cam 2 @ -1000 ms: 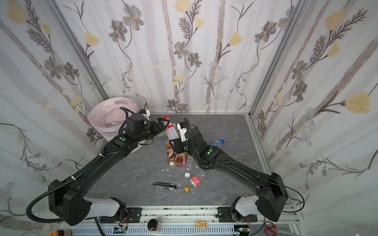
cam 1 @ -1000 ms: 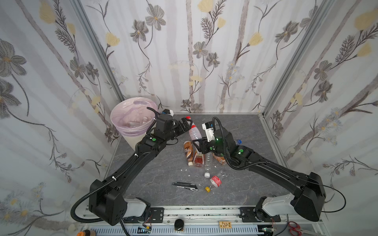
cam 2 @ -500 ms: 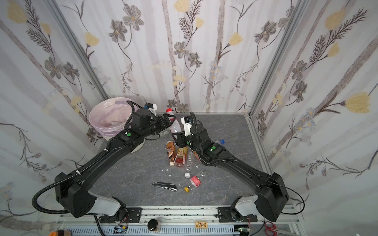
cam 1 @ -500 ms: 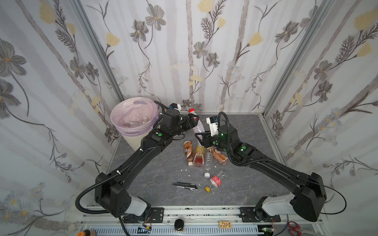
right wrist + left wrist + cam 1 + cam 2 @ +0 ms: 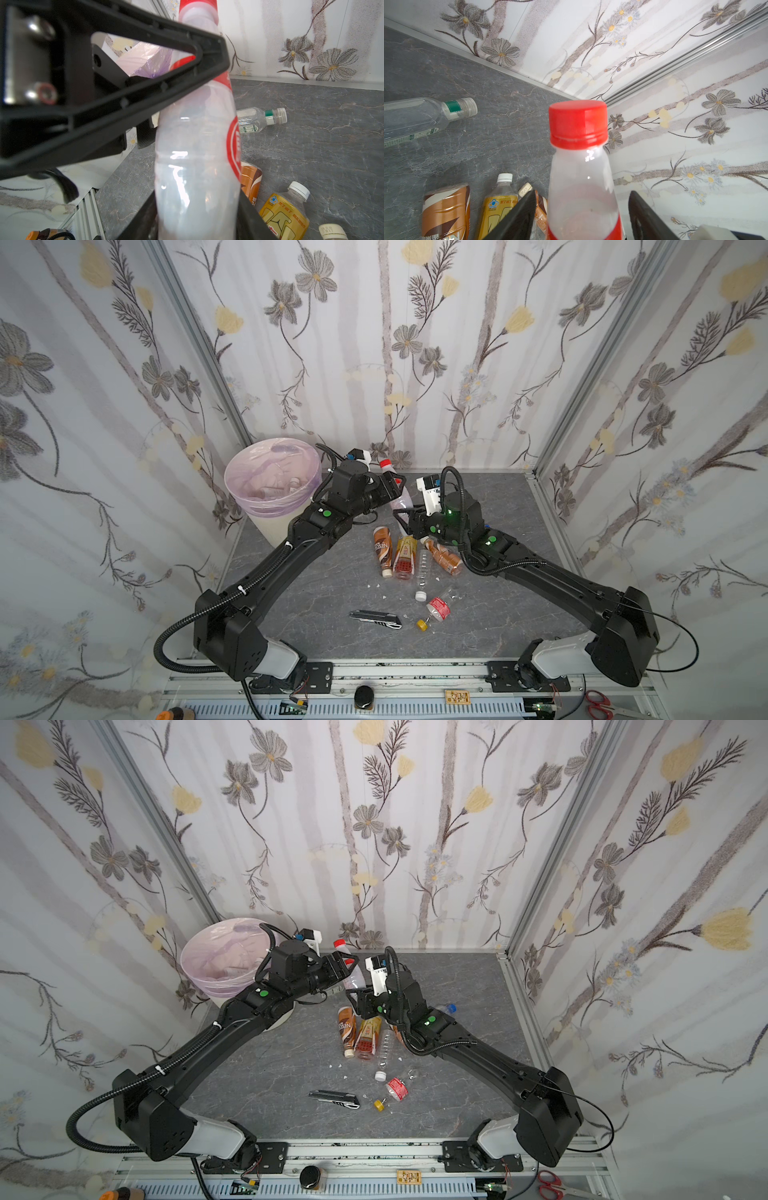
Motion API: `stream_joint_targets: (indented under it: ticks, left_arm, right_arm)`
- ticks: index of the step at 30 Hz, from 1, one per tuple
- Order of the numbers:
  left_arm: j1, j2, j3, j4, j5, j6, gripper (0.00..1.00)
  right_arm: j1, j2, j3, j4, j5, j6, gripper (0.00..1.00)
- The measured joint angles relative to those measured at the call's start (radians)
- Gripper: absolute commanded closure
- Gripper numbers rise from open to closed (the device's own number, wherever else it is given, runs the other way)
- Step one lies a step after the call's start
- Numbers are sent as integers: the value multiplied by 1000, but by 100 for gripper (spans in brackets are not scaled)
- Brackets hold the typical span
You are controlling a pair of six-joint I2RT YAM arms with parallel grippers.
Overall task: Throw the plastic bottles in the bin
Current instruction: 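Grasp the bottle near its red cap with the left gripper while right gripper holds it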
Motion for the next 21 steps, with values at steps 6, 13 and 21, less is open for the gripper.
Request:
stream_joint_targets:
  ticks: [6, 13, 21]
  left_arm:
    - [-4, -6, 0, 0, 0, 0, 37]
    - [-10, -16, -3, 0, -1, 11, 35]
    - [-11, -19, -6, 0, 0, 10, 45]
  right_arm:
    - [0, 11, 2, 16, -19, 0, 50]
    - [-1, 18, 5, 21, -41, 0, 50]
    - [-1, 18, 8, 23, -45, 0, 49]
